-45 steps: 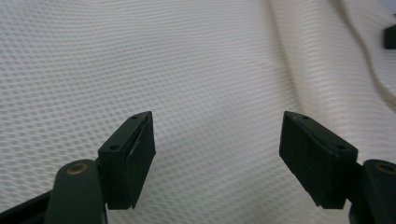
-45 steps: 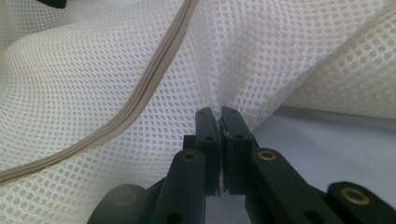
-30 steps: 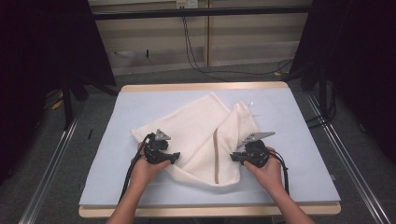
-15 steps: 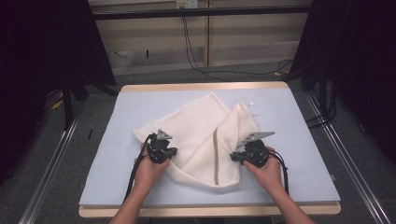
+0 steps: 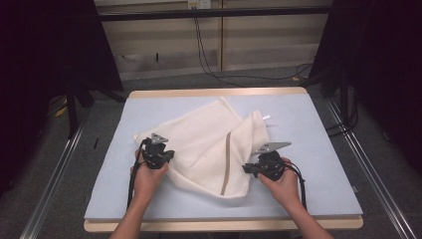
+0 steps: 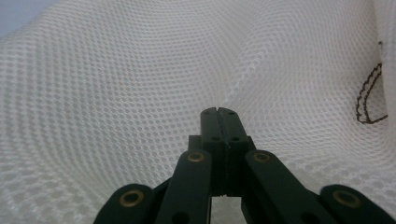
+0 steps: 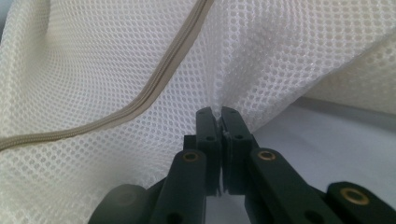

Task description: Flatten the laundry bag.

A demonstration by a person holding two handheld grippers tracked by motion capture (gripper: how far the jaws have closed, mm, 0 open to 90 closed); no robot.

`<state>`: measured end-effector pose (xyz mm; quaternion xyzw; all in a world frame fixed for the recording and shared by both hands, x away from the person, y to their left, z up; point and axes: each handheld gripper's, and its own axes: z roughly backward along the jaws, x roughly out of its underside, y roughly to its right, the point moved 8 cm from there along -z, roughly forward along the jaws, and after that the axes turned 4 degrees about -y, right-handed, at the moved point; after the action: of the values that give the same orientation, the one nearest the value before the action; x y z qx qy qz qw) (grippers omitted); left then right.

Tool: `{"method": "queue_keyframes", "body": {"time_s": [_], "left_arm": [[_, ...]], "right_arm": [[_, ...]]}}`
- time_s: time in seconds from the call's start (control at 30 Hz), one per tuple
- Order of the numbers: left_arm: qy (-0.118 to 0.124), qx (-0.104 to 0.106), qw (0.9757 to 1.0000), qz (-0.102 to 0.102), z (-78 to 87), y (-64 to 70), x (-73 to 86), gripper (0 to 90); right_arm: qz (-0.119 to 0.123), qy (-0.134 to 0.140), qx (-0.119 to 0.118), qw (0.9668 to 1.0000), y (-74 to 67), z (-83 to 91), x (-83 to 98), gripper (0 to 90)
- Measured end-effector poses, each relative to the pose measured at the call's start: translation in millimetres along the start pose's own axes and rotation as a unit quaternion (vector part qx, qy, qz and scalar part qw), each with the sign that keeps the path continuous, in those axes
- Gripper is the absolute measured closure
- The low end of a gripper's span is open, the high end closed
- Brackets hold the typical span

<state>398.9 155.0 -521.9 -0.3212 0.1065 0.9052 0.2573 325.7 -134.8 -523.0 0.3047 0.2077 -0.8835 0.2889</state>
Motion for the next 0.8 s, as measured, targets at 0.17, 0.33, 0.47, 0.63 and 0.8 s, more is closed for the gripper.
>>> {"method": "queue_keyframes", "body": {"time_s": [0.17, 0.33, 0.47, 0.63, 0.8], "left_arm": [[0.017, -0.021, 0.9995, 0.014, 2.9, -12.3, 0.8, 90.0], [0.017, 0.002, 0.9996, 0.024, 0.9, -7.4, 6.4, 90.0], [0.015, 0.016, 0.9995, 0.023, 3.0, -3.1, 7.8, 90.0], [0.019, 0.025, 0.9992, 0.025, 3.0, -1.2, 7.8, 90.0], [0.021, 0.024, 0.9993, 0.019, 3.6, -0.4, 6.1, 90.0]], "right_arm": [[-0.005, -0.007, -0.006, 0.9999, -2.0, 0.9, 5.8, 87.4], [-0.009, -0.013, -0.012, 0.9998, -8.4, 3.6, 13.3, 87.3], [-0.012, -0.018, -0.029, 0.9993, -13.3, 7.5, 20.6, 85.8], [-0.033, 0.012, -0.011, 0.9993, -7.1, 20.8, 14.7, 63.3], [-0.067, 0.043, 0.024, 0.9966, 14.6, 28.2, -2.8, 46.8]]}}
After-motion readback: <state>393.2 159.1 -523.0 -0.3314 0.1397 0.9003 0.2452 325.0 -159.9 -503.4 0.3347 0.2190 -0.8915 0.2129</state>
